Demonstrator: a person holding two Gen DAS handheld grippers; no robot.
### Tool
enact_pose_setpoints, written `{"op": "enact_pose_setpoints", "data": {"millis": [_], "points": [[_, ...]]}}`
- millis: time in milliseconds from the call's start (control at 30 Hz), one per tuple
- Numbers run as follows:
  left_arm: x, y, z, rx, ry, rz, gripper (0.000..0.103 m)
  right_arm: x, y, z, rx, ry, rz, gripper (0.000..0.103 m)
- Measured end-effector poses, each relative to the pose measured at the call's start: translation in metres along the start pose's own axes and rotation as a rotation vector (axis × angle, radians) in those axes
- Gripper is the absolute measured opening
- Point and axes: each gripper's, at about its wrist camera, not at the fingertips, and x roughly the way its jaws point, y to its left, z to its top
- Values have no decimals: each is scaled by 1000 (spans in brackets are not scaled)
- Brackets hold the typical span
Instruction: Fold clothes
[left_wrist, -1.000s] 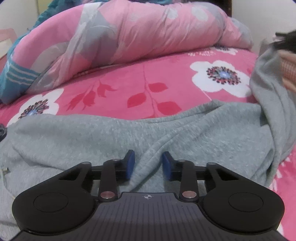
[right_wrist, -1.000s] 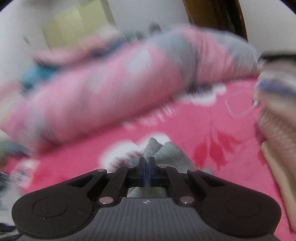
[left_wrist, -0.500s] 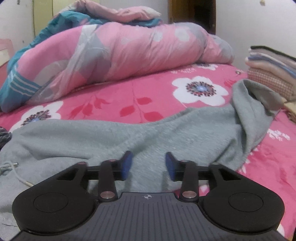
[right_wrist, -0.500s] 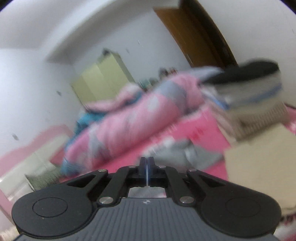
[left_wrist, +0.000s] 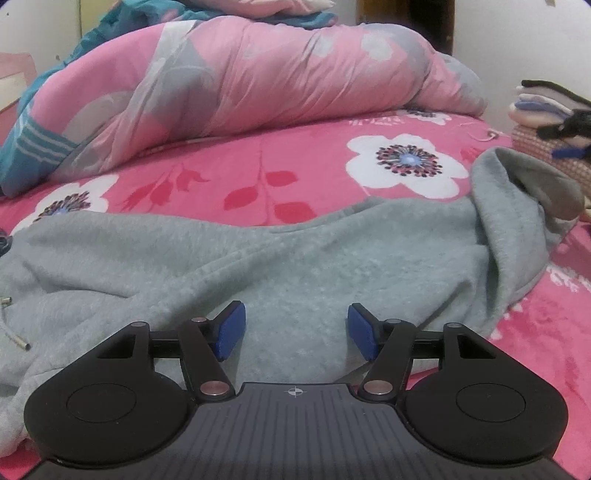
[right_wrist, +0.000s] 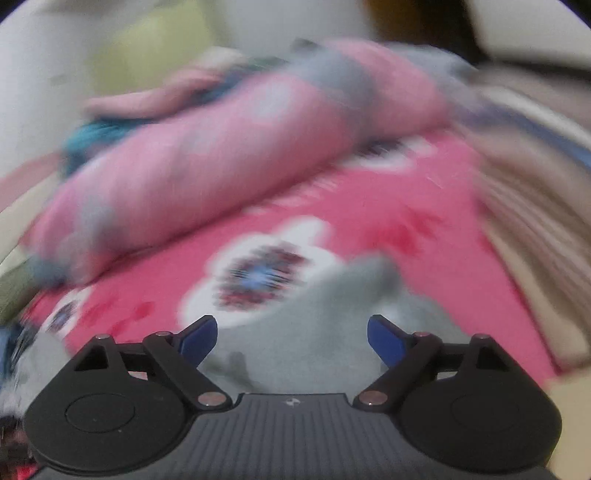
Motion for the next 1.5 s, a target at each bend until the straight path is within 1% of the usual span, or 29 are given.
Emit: {"op": "enact_pose_setpoints", "data": {"millis": [67, 133, 167, 200, 233, 267, 300, 333, 367, 433, 567, 600, 733, 767, 833, 867, 933, 1000, 1067, 1133, 1167, 1200, 1233, 1300, 1333, 1367, 1400, 1467, 1500], "points": [[-1, 5, -2, -6, -10, 38, 62, -7, 30, -8, -176, -65, 47, 101], [-3, 11, -3, -22, -27, 91, 62, -4, 58, -22, -411, -64, 15, 103], [-5, 14, -3, -47, -40, 107, 62, 5, 66, -29, -487, -25, 1, 103], [-7, 18, -4, -71, -52, 123, 62, 16, 70, -33, -528, 23, -33, 101], [-9, 20, -4, -78, -55, 123, 62, 28, 73, -38, -569, 70, -67, 90], [-11, 21, -5, -85, -58, 124, 62, 39, 76, -41, -603, 117, -100, 73], [-13, 23, -6, -92, -62, 125, 62, 45, 72, -38, -570, 140, -123, 30], [-15, 25, -7, -99, -65, 125, 62, 51, 67, -34, -537, 164, -146, 6], [-17, 27, -8, -106, -68, 126, 62, 55, 63, -31, -503, 181, -166, 6], [-21, 31, -10, -120, -75, 127, 62, 25, 59, -18, -416, 61, -142, 5], [-29, 38, -13, -148, -88, 130, 62, -76, 59, -9, -253, -146, 9, 5], [-30, 40, -13, -148, -92, 127, 62, -103, 60, -13, -249, -180, 41, 5], [-33, 45, -14, -148, -106, 116, 62, -194, 63, -41, -255, -240, 126, 5], [-34, 46, -14, -149, -110, 114, 62, -211, 62, -51, -256, -239, 128, 5], [-36, 49, -14, -149, -117, 108, 62, -244, 63, -84, -250, -232, 103, 5], [-36, 50, -15, -149, -121, 106, 62, -254, 63, -102, -238, -215, 96, 5], [-38, 53, -15, -149, -128, 100, 62, -262, 59, -141, -218, -170, 71, 5], [-40, 56, -15, -150, -135, 95, 62, -244, 54, -170, -225, -24, 5, 6], [-41, 58, -15, -150, -142, 90, 62, -227, 48, -198, -231, 121, -58, 10], [-39, 58, -14, -154, -129, 79, 62, -224, 46, -201, -227, 209, -57, 18], [-38, 58, -14, -157, -124, 73, 62, -235, 44, -192, -215, 174, -7, 20], [-38, 57, -14, -155, -122, 65, 62, -245, 43, -184, -203, 139, 43, 29], [-37, 57, -14, -152, -120, 56, 62, -256, 42, -176, -190, 102, 93, 42], [-34, 51, -10, -135, -115, 25, 62, -272, 35, -156, -134, -16, 212, 55], [-32, 48, -7, -125, -113, 7, 62, -276, 31, -144, -99, -72, 275, 57], [-29, 44, -4, -114, -114, -7, 62, -279, 27, -132, -63, -126, 335, 63], [-26, 40, -1, -107, -116, -17, 62, -267, 25, -117, -34, -146, 347, 66], [-18, 33, 3, -102, -119, -28, 62, -234, 29, -93, -26, -128, 338, 66], [-15, 32, 5, -110, -120, -24, 62, -209, 35, -81, -42, -107, 335, 66]]}}
